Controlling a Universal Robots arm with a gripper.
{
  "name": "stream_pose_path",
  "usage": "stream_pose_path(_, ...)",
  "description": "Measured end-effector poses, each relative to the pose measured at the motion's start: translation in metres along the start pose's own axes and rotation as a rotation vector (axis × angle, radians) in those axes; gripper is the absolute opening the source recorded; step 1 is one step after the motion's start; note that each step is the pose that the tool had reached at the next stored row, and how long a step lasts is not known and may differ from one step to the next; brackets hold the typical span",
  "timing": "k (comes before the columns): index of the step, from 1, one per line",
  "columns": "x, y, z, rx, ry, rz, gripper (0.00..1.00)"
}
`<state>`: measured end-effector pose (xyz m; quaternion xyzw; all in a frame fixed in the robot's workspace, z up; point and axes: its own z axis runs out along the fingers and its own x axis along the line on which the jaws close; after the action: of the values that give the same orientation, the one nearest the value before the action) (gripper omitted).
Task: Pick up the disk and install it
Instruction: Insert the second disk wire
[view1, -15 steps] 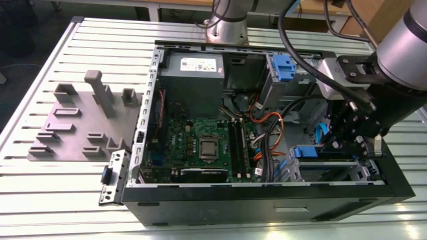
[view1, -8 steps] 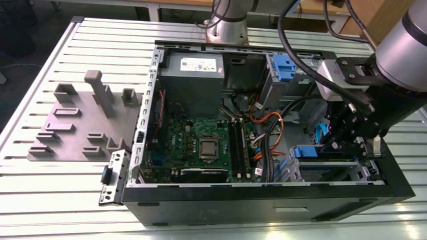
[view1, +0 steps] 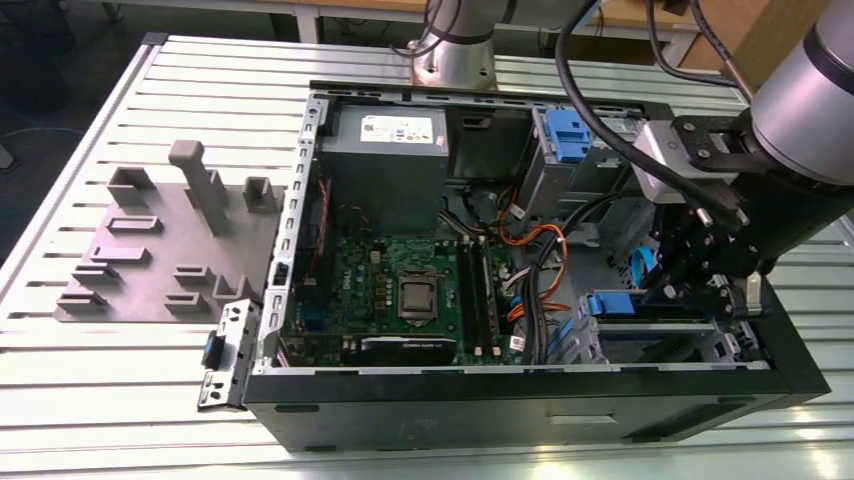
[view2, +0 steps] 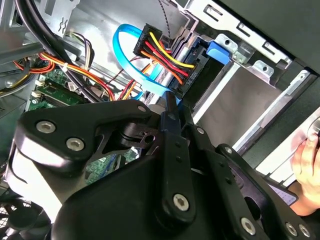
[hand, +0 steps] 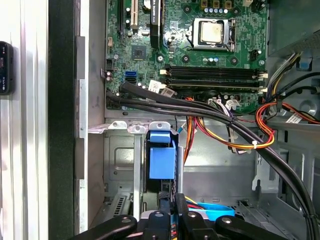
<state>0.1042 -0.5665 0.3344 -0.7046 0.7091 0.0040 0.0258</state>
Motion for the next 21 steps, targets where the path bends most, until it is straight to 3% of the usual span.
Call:
stream_pose_path(7, 0.0020, 0.0001, 0.0039, 0.0000, -0.0027, 0.000, 0.16)
stream_pose_path(17, 0.0021, 0.0001, 0.0046, 0.0000, -0.0026, 0.000, 0.16)
stream_pose_path(21, 0.0021, 0.0001, 0.0046, 0.0000, -0.0029, 0.000, 0.29)
